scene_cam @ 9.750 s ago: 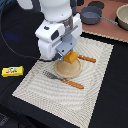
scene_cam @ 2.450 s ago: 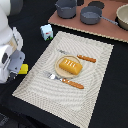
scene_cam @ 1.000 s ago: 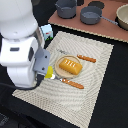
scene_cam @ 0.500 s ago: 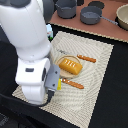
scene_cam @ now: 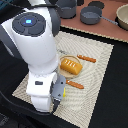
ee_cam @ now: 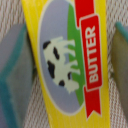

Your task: Place the bread, butter, and milk from the table onto the serving area.

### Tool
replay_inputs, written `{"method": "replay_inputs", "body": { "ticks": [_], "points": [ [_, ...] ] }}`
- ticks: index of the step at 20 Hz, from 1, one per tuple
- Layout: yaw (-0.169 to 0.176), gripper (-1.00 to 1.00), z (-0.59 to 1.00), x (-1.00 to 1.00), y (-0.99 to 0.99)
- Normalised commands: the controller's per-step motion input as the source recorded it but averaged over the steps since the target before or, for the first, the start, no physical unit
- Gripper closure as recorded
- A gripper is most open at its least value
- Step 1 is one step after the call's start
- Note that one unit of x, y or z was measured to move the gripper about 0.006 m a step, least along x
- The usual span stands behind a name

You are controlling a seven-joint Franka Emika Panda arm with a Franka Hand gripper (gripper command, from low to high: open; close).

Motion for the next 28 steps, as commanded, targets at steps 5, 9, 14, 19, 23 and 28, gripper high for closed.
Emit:
{"method": "replay_inputs", "body": {
  "ticks": [5,9,14,19,23,28],
  "points": [
    [-0.007,-1.00,1.00,0.24,0.17],
    [0.000,-1.00,1.00,-0.26,0.32],
    [-0.001,-1.00,0.61,-0.77,0.44],
    [0.000,-1.00,0.12,-0.86,0.58],
    [0.000,-1.00,0.00,-0.70,0.75],
    [0.000,-1.00,-0.07,-0.72,0.80]
  ]
}}
